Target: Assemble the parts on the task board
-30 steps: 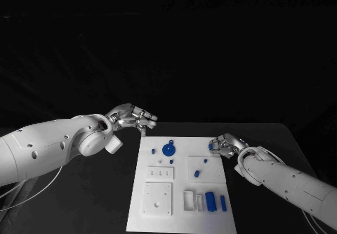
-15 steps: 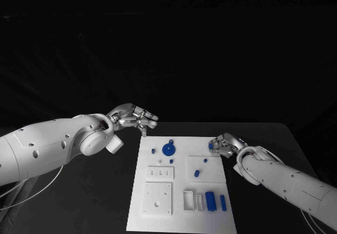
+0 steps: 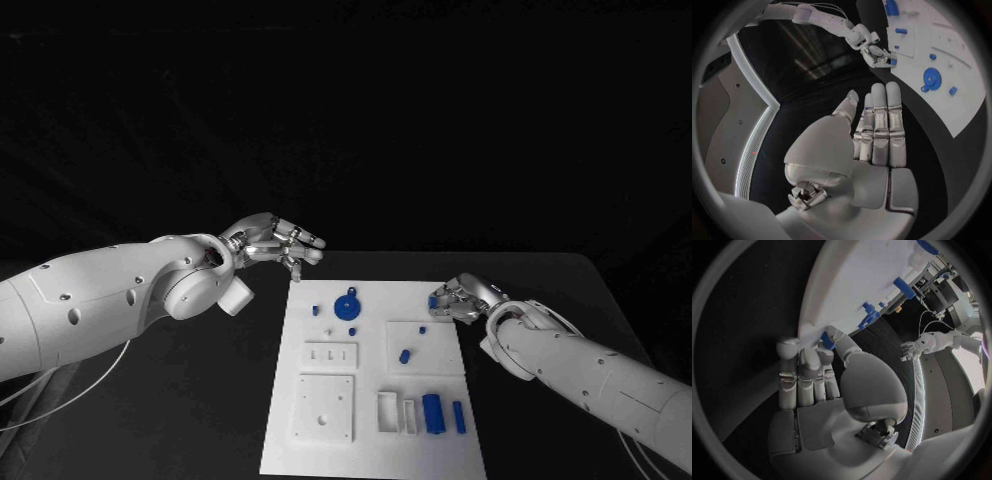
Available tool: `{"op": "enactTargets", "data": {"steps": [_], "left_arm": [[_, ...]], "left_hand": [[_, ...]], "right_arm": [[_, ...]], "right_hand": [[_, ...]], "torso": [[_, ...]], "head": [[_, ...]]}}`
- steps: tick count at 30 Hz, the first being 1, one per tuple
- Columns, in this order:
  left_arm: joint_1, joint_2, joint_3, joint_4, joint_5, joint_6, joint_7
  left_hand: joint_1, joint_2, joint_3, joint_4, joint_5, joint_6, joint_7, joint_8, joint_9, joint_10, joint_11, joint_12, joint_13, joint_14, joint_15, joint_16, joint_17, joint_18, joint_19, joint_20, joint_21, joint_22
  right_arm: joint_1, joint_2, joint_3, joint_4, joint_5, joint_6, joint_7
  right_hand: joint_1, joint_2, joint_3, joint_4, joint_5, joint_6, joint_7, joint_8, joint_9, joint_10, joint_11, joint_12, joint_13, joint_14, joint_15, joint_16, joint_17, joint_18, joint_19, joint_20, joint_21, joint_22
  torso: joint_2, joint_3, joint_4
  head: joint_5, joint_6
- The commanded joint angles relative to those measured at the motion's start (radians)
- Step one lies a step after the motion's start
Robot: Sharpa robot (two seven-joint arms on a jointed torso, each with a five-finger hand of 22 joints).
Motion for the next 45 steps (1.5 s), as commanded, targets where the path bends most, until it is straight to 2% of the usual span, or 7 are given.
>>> {"op": "enactTargets", "data": {"steps": [1,13,18,25,37,41,45], "left_arm": [[0.001,0.000,0.001,0.003,-0.005,0.018,0.003],[0.001,0.006,0.001,-0.010,-0.003,0.023,-0.004],[0.002,0.016,0.001,-0.034,0.007,0.022,-0.011],[0.004,0.031,0.001,-0.066,0.017,0.025,-0.035],[0.003,0.094,-0.004,-0.117,-0.027,0.024,-0.095],[0.004,0.127,-0.006,-0.137,-0.047,0.008,-0.134],[0.004,0.153,-0.009,-0.140,-0.060,-0.036,-0.175]], "left_hand": [[-0.006,-0.007,-0.002,0.002,-0.002,-0.004,-0.001,-0.003,0.000,-0.007,-0.001,-0.006,-0.001,0.007,-0.003,-0.004,0.001,-0.001,0.008,0.001,-0.004,0.001],[-0.006,-0.010,-0.004,0.007,-0.002,-0.011,0.000,-0.003,0.000,-0.009,0.000,-0.006,-0.001,0.015,-0.004,0.000,0.009,0.000,0.014,0.001,-0.004,0.008],[-0.010,-0.009,-0.005,0.010,-0.003,-0.001,-0.004,-0.002,0.000,0.004,-0.007,-0.003,-0.001,0.022,-0.012,0.064,0.055,0.001,0.024,-0.008,0.030,0.043],[-0.019,-0.006,-0.013,0.017,-0.002,0.031,-0.015,-0.002,0.001,0.053,-0.026,0.017,0.002,0.018,-0.029,0.186,0.129,-0.003,0.022,-0.025,0.098,0.110],[-0.079,-0.004,-0.052,0.067,-0.006,0.088,-0.038,0.007,0.014,0.110,-0.046,0.073,0.019,0.018,-0.045,0.289,0.169,-0.006,0.014,-0.040,0.141,0.163],[-0.124,-0.014,-0.071,0.089,-0.006,0.120,-0.058,0.009,0.045,0.142,-0.071,0.195,0.083,0.042,-0.067,0.424,0.240,-0.015,0.037,-0.062,0.204,0.219],[-0.171,-0.064,-0.057,0.110,-0.006,0.149,-0.075,0.014,0.134,0.090,-0.091,0.421,0.252,0.052,-0.086,0.676,0.391,-0.019,0.070,-0.083,0.384,0.406]], "right_arm": [[-0.004,0.003,-0.002,-0.004,-0.011,0.006,-0.018],[-0.002,0.001,-0.002,0.000,-0.011,-0.027,-0.031],[0.011,-0.009,-0.002,0.021,-0.011,-0.024,-0.040],[0.047,-0.039,-0.002,0.079,-0.011,-0.006,-0.072],[0.123,-0.054,-0.003,0.218,-0.059,0.109,-0.206],[0.135,-0.044,-0.003,0.269,-0.067,0.126,-0.233],[0.139,-0.030,-0.005,0.312,-0.074,0.133,-0.258]], "right_hand": [[0.003,0.012,-0.006,0.003,-0.005,0.011,0.000,0.006,0.002,-0.003,-0.006,0.003,0.001,0.001,-0.007,0.004,0.001,-0.017,-0.004,-0.005,0.003,0.078],[0.005,0.022,-0.026,0.002,-0.018,0.022,-0.005,0.006,0.004,0.000,-0.009,0.004,0.002,0.003,-0.009,0.006,0.005,-0.019,0.000,-0.008,0.006,0.079],[0.001,0.021,-0.026,0.005,-0.018,0.022,-0.005,0.006,0.004,0.002,-0.009,0.008,0.005,0.005,-0.009,0.010,0.008,-0.018,0.001,-0.007,0.010,0.080],[-0.006,0.024,-0.027,0.009,-0.016,0.020,-0.006,0.006,0.004,0.004,-0.010,0.011,0.007,0.006,-0.009,0.017,0.013,-0.018,0.004,-0.007,0.016,0.081],[0.000,0.029,-0.020,0.015,-0.141,0.010,-0.004,0.006,0.001,0.003,-0.008,0.016,0.014,0.005,-0.006,0.021,0.021,-0.015,0.003,-0.004,0.011,0.079],[0.000,0.025,-0.015,0.023,-0.145,0.008,-0.004,0.006,0.001,0.003,-0.008,0.018,0.015,0.005,-0.006,0.021,0.022,-0.015,0.005,-0.004,0.009,0.079],[-0.002,0.024,-0.015,0.026,-0.147,0.008,-0.004,0.006,0.001,0.004,-0.008,0.019,0.015,0.006,-0.006,0.022,0.022,-0.015,0.005,-0.004,0.009,0.079]], "torso": [[0.000,-0.0003,-0.0004],[-0.003,-0.0008,-0.0016],[-0.008,-0.0005,-0.0106],[-0.023,-0.0028,-0.0225],[-0.052,-0.0032,-0.0313],[-0.059,-0.0030,-0.0309],[-0.063,-0.0044,-0.0310]], "head": [[-0.001,-0.001],[-0.004,0.000],[-0.001,0.007],[0.001,0.010],[0.016,0.007],[0.014,0.011],[0.009,0.011]]}}
